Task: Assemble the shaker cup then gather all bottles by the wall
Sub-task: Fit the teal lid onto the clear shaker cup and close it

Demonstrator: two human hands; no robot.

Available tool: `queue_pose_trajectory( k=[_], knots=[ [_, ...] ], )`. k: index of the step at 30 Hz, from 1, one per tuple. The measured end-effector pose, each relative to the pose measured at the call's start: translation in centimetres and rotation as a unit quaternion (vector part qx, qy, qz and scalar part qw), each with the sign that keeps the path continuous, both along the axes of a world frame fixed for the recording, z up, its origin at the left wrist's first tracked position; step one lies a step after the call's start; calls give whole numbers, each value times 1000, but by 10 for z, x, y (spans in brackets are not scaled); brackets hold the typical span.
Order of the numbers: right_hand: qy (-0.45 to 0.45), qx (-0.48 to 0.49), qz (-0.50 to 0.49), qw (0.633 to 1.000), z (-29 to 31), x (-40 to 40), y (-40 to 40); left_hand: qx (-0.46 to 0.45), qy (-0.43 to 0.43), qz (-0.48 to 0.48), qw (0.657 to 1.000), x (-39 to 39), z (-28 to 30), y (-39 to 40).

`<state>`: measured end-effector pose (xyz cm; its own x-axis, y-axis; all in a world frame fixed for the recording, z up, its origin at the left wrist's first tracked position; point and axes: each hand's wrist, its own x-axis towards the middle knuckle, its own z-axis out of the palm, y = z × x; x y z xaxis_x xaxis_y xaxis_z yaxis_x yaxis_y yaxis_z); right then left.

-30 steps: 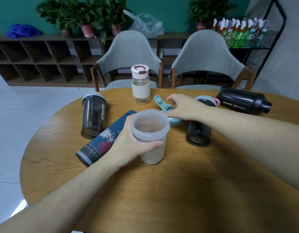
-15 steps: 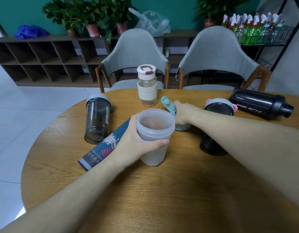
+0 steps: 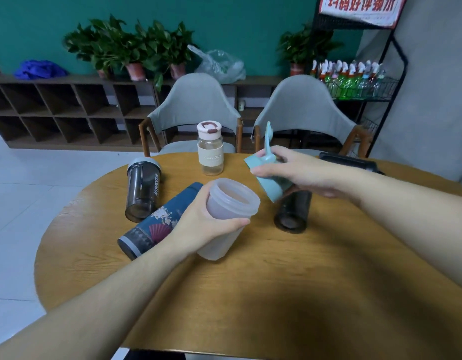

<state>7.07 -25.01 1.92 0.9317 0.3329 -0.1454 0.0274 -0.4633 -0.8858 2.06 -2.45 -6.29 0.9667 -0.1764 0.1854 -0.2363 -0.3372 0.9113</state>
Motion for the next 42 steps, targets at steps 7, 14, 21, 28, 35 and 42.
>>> queue_pose_trajectory(
  k=[7, 14, 21, 28, 35, 42],
  knots=[
    [-100, -142, 167, 971, 12, -63, -19, 33, -33, -59, 997, -32, 3, -24],
    [-119, -189, 189, 956, 5, -87, -32, 53, -24, -84, 995, -55, -10, -42],
    [-114, -232, 138, 956, -10, -101, -29, 87, -30, -59, 994, -73, -28, -53],
    [79, -175, -71, 979, -25, -102, -13, 147, -89, -19, 985, -83, -24, -65],
    [-150, -143, -32, 978, -28, -101, -41, 141, -64, -39, 987, -73, -17, -52],
    [-470, -444, 231, 727, -20, -101, -67, 168, -55, -98, 979, -62, 2, -38]
  ],
)
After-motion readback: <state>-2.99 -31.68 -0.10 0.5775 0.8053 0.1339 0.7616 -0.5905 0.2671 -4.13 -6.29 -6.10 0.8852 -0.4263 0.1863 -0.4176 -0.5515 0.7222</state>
